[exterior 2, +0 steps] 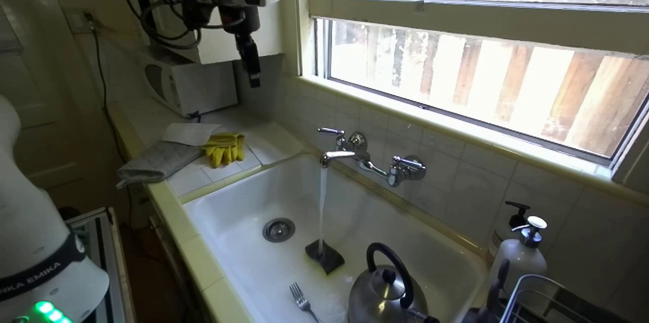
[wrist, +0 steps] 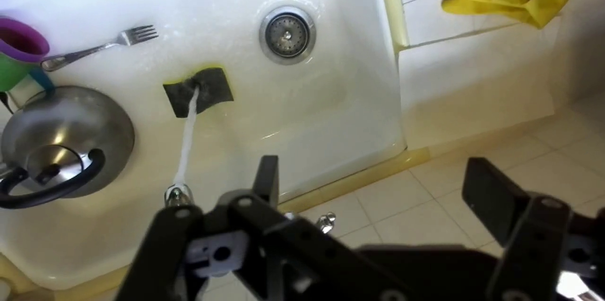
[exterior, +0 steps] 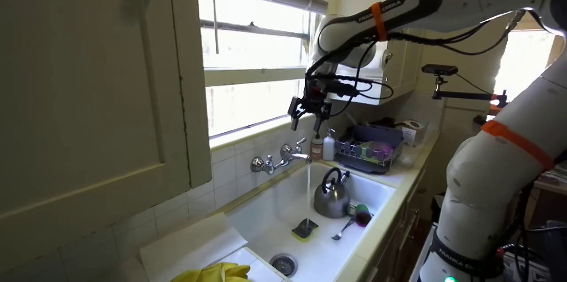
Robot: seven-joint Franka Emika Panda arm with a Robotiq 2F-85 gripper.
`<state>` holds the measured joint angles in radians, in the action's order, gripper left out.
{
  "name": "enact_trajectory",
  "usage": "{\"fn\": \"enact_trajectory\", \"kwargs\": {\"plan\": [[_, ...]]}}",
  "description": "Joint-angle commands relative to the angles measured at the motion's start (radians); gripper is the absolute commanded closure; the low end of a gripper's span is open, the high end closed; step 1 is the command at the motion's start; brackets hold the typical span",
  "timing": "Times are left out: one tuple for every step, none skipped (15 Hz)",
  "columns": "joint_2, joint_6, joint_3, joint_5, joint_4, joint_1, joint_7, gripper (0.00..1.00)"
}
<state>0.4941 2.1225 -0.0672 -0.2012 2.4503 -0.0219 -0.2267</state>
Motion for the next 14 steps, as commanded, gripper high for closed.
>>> {"fn": "enact_trajectory", "kwargs": {"plan": [[-0.172, 0.134, -0.003, 0.034, -0.032, -0.013, -0.020, 0.00], [-0.215, 0.173, -0.004, 0.043, -0.040, -0.012, -0.025, 0.00], [-0.250, 0.205, -0.005, 0.051, -0.046, -0.010, -0.030, 0.00], [-0.286, 0.251, -0.012, 0.074, -0.050, -0.016, -0.065, 0.00], [-0.315, 0.282, -0.013, 0.092, -0.056, -0.016, -0.082, 0.00], [-0.347, 0.318, -0.014, 0.119, -0.061, -0.019, -0.111, 0.00], [-0.374, 0.343, -0.015, 0.154, -0.068, -0.021, -0.144, 0.00], [-0.397, 0.361, -0.010, 0.172, -0.077, -0.019, -0.161, 0.00], [-0.416, 0.379, -0.007, 0.197, -0.083, -0.018, -0.188, 0.00], [-0.441, 0.398, -0.003, 0.225, -0.091, -0.018, -0.215, 0.00], [-0.460, 0.406, 0.002, 0.244, -0.101, -0.015, -0.232, 0.00], [-0.480, 0.421, 0.006, 0.261, -0.108, -0.012, -0.252, 0.00], [-0.498, 0.432, 0.011, 0.269, -0.118, -0.008, -0.267, 0.00], [-0.520, 0.443, 0.015, 0.279, -0.129, -0.004, -0.283, 0.00]]}}
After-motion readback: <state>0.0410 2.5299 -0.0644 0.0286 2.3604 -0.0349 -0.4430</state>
